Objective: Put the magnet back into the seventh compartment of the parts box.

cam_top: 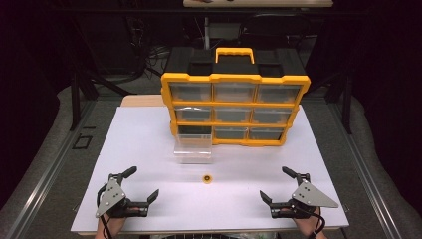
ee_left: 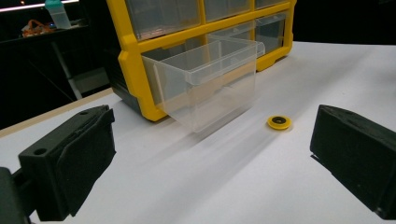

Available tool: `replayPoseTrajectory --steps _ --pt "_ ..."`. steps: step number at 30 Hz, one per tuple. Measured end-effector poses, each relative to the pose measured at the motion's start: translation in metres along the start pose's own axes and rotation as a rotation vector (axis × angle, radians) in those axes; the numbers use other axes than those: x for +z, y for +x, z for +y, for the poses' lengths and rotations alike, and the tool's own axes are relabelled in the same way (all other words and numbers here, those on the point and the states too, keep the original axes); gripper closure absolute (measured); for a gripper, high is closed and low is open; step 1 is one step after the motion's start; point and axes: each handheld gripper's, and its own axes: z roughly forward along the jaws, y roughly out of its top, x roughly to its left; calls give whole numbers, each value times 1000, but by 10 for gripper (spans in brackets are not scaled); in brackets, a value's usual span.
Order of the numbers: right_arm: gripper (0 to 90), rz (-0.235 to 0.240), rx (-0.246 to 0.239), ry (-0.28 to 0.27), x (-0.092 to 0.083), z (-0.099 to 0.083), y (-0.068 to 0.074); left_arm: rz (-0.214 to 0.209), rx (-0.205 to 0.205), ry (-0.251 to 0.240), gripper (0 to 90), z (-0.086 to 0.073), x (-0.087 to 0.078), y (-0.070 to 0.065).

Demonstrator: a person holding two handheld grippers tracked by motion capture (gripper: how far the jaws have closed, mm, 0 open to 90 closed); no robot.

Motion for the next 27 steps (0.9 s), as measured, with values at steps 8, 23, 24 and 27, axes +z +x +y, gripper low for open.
replayPoseTrajectory --steps 8,23,24,27 --pt "0 9 -4 8 2 0 0 -30 7 29 0 2 5 -3" --pt "0 17 1 25 5 -1 2 -81 18 89 0 10 24 -14" --pt "0 18 4 26 5 -1 1 -88 12 89 0 10 24 -14" --pt "0 17 6 24 5 -1 1 -118 -20 103 0 11 27 -12"
